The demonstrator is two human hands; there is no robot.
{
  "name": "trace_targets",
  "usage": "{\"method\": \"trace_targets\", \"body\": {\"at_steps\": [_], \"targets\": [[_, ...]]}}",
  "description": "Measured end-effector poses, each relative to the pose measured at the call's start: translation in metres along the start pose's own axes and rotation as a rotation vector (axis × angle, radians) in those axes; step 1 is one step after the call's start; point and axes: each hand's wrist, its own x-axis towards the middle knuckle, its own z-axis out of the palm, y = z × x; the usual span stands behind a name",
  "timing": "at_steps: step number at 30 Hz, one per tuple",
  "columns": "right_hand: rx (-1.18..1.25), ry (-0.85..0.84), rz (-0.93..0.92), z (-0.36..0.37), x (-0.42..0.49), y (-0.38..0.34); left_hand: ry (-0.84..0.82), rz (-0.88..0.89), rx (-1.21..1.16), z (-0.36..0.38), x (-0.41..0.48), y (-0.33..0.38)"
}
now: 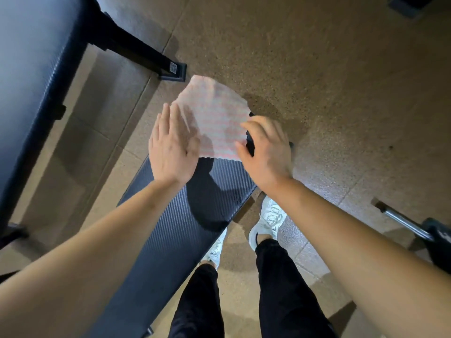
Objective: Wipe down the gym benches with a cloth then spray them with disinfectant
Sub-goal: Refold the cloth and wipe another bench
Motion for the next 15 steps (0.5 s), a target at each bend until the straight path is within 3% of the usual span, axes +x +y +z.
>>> {"method": "trace_targets", "body": {"at_steps": [3, 6, 10, 15], "targets": [[-0.123, -0.323, -0.128, 0.014, 0.038, -0.027, -0.007, -0.144, 0.027, -0.001, -0.033, -0.022], [-0.309, -0.515, -0.294, 0.04, 0.072, -0.042, -0.109, -0.229, 0.043, 0.009, -0.061, -0.035], [-0.53, -0.628, -0.37, 0.064, 0.088, -0.032, -0.211, -0.172, 0.094, 0.022, -0.07, -0.04], [-0.541, -0.614, -0.344, 0.045, 0.072, -0.008, -0.213, -0.17, 0.093, 0.02, -0.07, -0.036]]}}
